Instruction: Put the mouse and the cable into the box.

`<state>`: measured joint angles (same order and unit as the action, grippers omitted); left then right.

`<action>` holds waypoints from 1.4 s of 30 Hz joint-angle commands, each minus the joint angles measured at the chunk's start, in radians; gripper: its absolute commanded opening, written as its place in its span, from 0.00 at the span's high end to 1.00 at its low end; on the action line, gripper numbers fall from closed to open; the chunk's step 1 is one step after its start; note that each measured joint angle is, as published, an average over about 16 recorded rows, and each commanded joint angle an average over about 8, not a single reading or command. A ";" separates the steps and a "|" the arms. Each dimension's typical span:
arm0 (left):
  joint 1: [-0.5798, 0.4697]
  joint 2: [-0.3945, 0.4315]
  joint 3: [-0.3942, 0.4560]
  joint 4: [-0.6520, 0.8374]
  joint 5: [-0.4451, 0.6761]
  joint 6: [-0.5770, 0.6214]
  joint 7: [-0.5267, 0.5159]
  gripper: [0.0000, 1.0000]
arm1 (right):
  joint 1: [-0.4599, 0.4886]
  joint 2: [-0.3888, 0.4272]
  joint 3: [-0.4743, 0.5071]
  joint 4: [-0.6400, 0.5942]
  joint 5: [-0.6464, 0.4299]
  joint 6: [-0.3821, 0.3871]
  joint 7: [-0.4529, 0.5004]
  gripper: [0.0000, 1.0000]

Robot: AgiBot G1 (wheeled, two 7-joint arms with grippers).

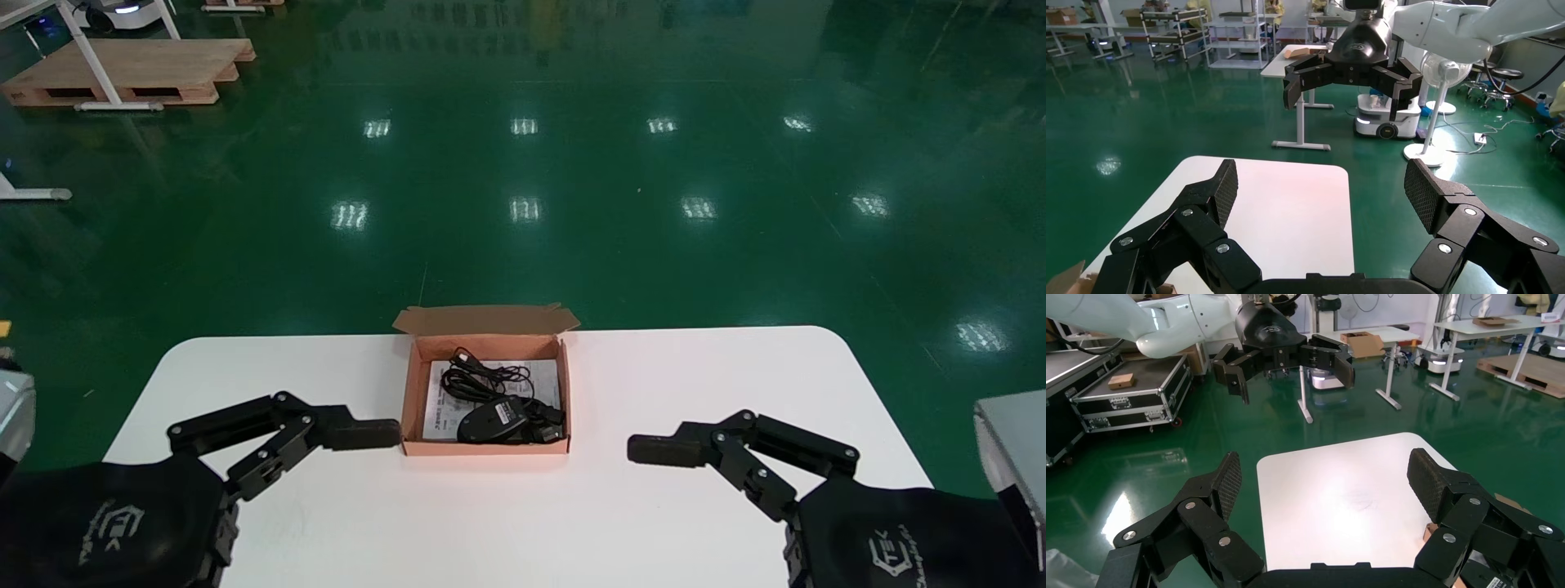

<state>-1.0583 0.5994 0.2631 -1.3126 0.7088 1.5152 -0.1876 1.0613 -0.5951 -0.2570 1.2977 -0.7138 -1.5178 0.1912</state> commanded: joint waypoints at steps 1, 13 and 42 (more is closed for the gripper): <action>-0.003 0.002 0.003 0.005 0.004 -0.004 0.000 0.00 | 0.002 -0.003 -0.004 -0.003 -0.003 0.004 -0.001 0.00; -0.011 0.008 0.012 0.020 0.015 -0.014 0.000 0.00 | 0.010 -0.012 -0.017 -0.010 -0.012 0.017 -0.003 0.00; -0.015 0.011 0.016 0.028 0.021 -0.019 0.000 0.00 | 0.013 -0.017 -0.024 -0.014 -0.017 0.023 -0.004 0.00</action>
<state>-1.0736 0.6107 0.2789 -1.2849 0.7296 1.4959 -0.1875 1.0747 -0.6119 -0.2808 1.2833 -0.7312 -1.4944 0.1871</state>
